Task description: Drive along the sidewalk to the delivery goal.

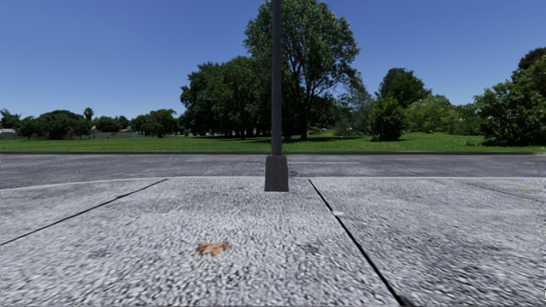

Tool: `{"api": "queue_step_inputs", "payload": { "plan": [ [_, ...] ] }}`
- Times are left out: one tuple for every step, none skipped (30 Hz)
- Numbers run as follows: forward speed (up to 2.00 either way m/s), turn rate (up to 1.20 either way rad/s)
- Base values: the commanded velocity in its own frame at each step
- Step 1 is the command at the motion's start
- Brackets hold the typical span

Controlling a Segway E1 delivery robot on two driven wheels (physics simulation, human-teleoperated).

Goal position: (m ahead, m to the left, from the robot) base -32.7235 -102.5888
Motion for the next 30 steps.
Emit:
{"api": "queue_step_inputs", "payload": {
  "plan": [
    [1.61,-1.07],
    [1.61,-1.08],
    [1.61,-1.08],
    [1.61,-1.08],
    [1.61,-1.08],
    [1.61,-1.08],
    [1.61,-1.08],
    [1.61,-1.08],
    [1.61,-1.08],
    [1.61,-1.08],
    [1.61,-1.08],
    [1.61,-1.08],
    [1.61,-1.08],
    [1.61,-1.08],
    [1.61,-1.08],
    [1.61,-1.08],
    [1.61,-1.08],
    [1.61,-1.08],
    [1.61,-1.08],
    [1.61,-1.08],
    [1.61,-1.08],
    [1.61,-1.08],
    [1.61,-1.08],
    [1.61,-1.08],
    [1.61,-1.08],
    [1.61,-1.07],
    [1.61,-1.04],
    [1.61,-1.04],
    [1.61,-0.98],
    [1.61,-0.95]
  ]
}}
